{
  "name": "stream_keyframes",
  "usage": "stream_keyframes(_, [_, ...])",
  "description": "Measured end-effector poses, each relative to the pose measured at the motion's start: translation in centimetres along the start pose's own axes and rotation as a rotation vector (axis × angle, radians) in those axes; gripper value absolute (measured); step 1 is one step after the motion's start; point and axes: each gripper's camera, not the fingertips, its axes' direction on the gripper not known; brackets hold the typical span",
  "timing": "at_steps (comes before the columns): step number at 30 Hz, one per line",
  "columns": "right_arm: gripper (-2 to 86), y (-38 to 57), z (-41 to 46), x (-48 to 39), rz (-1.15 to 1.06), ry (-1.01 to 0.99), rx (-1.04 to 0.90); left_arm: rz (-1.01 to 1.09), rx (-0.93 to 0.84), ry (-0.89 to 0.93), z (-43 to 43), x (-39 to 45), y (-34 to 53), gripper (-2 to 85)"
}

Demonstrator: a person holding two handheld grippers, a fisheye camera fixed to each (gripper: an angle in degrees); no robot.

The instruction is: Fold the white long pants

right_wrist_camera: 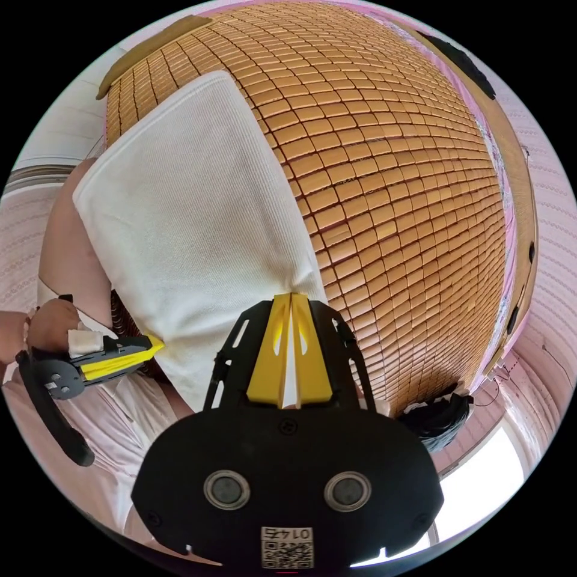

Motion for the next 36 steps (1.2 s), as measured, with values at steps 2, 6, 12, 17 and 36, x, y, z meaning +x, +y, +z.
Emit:
stream_keyframes(2, [-0.8, 0.3, 2.6, 0.5, 0.03, -0.015, 0.0, -0.01, -0.027, -0.009, 1.4, -0.2, -0.2, -1.0])
stream_keyframes(6, [-0.9, 2.1, 6.4, 0.7, 0.082, 0.015, 0.048, -0.029, -0.035, 0.023, 3.8, -1.1, -0.9, -1.0])
stream_keyframes(12, [-0.9, 6.4, 11.4, 1.8, 0.113, -0.01, 0.093, -0.004, -0.054, 0.077, 4.9, -2.9, -1.9, -0.9])
stream_keyframes(17, [-0.8, 17.6, 14.3, 4.8, 0.248, -0.184, 0.392, -0.026, 0.007, 0.112, 3.9, -3.9, -1.1, -1.0])
stream_keyframes(36, [19.1, 56.8, 44.1, 1.9, 0.911, -0.674, 0.617, -0.206, 0.133, 0.27, 1.5, -16.2, -20.5, 7.8])
